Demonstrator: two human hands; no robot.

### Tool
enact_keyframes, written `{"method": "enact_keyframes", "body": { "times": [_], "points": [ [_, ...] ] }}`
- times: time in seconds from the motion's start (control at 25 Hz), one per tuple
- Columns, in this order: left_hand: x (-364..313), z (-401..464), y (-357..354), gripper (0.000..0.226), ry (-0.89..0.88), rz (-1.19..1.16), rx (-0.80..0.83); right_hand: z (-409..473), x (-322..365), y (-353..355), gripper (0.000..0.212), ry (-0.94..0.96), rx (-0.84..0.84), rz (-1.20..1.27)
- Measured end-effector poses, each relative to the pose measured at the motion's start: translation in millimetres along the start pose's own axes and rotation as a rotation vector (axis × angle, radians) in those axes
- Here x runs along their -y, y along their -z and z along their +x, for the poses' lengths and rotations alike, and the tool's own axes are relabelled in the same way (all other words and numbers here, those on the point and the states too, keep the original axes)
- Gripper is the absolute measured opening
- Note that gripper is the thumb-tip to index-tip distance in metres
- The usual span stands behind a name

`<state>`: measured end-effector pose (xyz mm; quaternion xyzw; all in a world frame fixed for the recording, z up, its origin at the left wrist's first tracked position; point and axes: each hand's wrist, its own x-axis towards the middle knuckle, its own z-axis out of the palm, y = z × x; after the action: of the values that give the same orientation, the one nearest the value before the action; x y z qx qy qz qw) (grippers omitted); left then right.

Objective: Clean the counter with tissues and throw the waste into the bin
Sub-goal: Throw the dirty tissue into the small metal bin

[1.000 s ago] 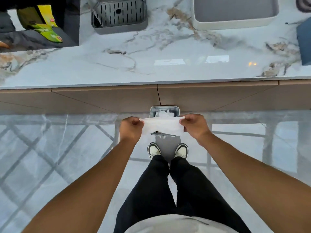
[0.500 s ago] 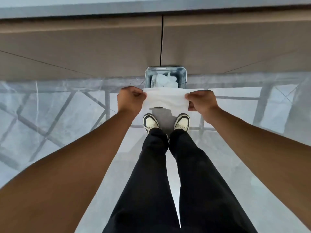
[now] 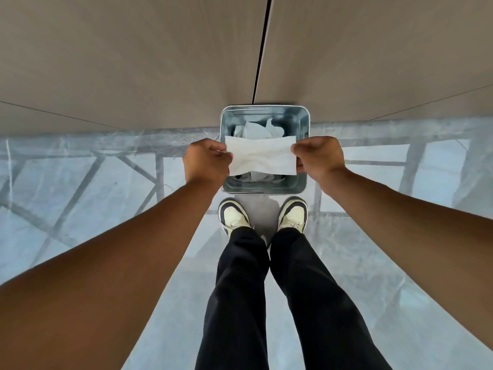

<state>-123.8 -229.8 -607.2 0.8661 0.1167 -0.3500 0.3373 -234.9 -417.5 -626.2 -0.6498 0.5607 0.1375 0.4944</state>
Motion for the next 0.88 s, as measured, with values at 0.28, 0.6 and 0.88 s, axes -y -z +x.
{"method": "enact_keyframes", "body": {
  "times": [0.28,0.6,0.88],
  "points": [
    [-12,-13,6,0.028,-0.104,0.211,0.022,-20,5,15,0.029,0.112,-0.124,-0.168],
    [-35,-68,58,0.040,-0.251,0.381,0.185,-67,39,66,0.037,0.239,-0.047,-0.364],
    [-89,-165,119,0.061,-0.411,0.673,0.246,-160,103,123,0.070,0.462,0.252,-1.004]
  ]
}}
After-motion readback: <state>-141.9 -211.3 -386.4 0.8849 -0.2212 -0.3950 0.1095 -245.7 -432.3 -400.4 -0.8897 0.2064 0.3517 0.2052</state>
